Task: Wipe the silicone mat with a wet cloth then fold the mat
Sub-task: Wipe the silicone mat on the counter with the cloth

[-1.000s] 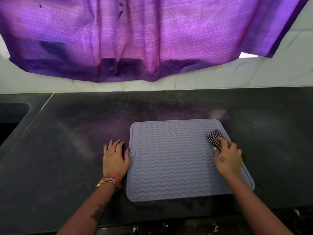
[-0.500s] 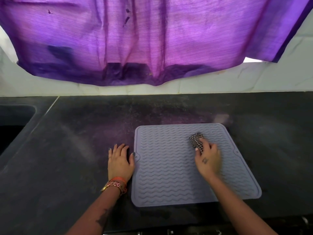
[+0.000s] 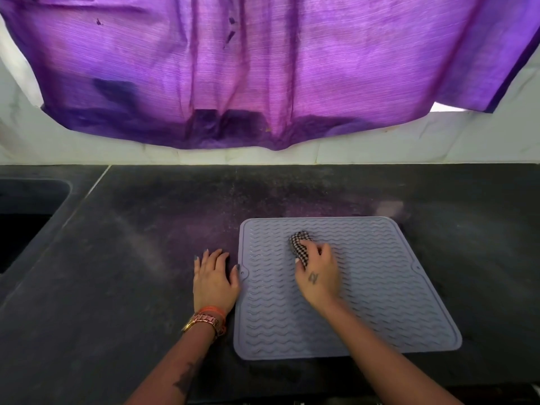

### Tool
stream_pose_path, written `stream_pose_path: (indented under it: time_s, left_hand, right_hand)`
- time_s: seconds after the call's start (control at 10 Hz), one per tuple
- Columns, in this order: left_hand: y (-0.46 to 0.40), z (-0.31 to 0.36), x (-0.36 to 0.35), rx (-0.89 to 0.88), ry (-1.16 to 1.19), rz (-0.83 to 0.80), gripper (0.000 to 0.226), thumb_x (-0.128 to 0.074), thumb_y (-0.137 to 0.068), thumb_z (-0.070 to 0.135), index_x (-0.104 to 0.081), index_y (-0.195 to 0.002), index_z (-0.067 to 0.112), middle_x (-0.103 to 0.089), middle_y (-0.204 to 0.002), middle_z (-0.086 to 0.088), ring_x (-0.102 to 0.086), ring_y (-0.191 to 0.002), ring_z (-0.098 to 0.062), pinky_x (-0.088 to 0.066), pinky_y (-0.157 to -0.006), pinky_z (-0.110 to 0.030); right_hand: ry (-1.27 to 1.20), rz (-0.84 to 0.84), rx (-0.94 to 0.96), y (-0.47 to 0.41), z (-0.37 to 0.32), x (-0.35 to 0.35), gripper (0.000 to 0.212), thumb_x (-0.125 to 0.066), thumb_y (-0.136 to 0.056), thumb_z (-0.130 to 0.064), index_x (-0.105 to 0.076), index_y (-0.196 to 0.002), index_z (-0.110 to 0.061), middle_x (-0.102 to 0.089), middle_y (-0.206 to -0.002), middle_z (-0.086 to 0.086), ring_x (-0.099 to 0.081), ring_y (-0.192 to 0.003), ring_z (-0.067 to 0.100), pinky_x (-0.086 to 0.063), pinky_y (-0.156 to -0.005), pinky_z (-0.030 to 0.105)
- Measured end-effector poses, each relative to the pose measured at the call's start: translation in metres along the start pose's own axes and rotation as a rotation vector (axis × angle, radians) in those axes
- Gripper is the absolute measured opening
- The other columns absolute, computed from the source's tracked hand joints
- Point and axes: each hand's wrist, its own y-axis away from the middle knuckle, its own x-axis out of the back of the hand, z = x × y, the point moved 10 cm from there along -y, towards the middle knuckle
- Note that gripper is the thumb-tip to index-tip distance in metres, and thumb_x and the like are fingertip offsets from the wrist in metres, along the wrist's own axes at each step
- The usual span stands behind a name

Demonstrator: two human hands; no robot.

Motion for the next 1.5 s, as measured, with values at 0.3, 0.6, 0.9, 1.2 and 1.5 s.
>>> stream_pose_path:
  time_s: [0.3,0.6,0.9,1.2,1.5]
  left_hand:
    - [0.000,-0.001,-0.001,-0.010,0.005,0.016,0.042,-0.048,-0.091,0.031,-0.052,-0.128,0.012,-0.046,-0.141,-0.007,-0.027,-0.140,-0.026,-0.003,-0.118,-0.038]
    - [0.000,-0.003,-0.002,-0.006,0.028,0.020,0.040,-0.050,-0.090,0.024,-0.053,-0.127,0.011,-0.047,-0.140,-0.008,-0.028,-0.139,-0.027,-0.005,-0.118,-0.039]
    - [-0.001,-0.003,-0.001,0.000,0.045,0.018,0.041,-0.051,-0.088,0.019,-0.053,-0.128,0.011,-0.046,-0.140,-0.008,-0.027,-0.139,-0.027,-0.004,-0.119,-0.039]
    - [0.000,-0.002,-0.002,-0.003,0.037,0.008,0.040,-0.052,-0.087,0.019,-0.053,-0.127,0.011,-0.047,-0.140,-0.008,-0.028,-0.139,-0.028,-0.005,-0.119,-0.040]
    - [0.002,-0.001,-0.002,-0.014,0.007,-0.003,0.041,-0.051,-0.088,0.020,-0.053,-0.127,0.009,-0.046,-0.141,-0.010,-0.028,-0.139,-0.029,-0.006,-0.119,-0.040]
  right_hand:
    - [0.001,-0.111,0.124,0.014,-0.042,-0.027,0.052,-0.050,-0.089,-0.031,-0.036,-0.138,-0.023,-0.041,-0.126,0.007,-0.044,-0.111,0.022,-0.040,-0.094,0.030]
    - [0.005,-0.216,0.174,0.035,-0.061,-0.034,0.048,-0.055,-0.084,-0.036,-0.045,-0.129,-0.021,-0.044,-0.124,0.006,-0.050,-0.110,0.025,-0.043,-0.092,0.034]
    - [0.045,-0.226,0.215,0.061,-0.064,-0.031,0.047,-0.054,-0.083,-0.038,-0.042,-0.123,-0.019,-0.043,-0.121,0.005,-0.051,-0.107,0.025,-0.044,-0.084,0.033]
    - [-0.005,-0.220,0.228,0.067,-0.043,-0.024,0.053,-0.052,-0.083,-0.026,-0.038,-0.134,-0.024,-0.041,-0.122,0.006,-0.048,-0.107,0.024,-0.044,-0.088,0.034]
    - [-0.024,-0.216,0.245,0.062,-0.015,-0.011,0.053,-0.052,-0.089,-0.030,-0.038,-0.140,-0.023,-0.043,-0.122,0.005,-0.049,-0.105,0.020,-0.042,-0.084,0.026]
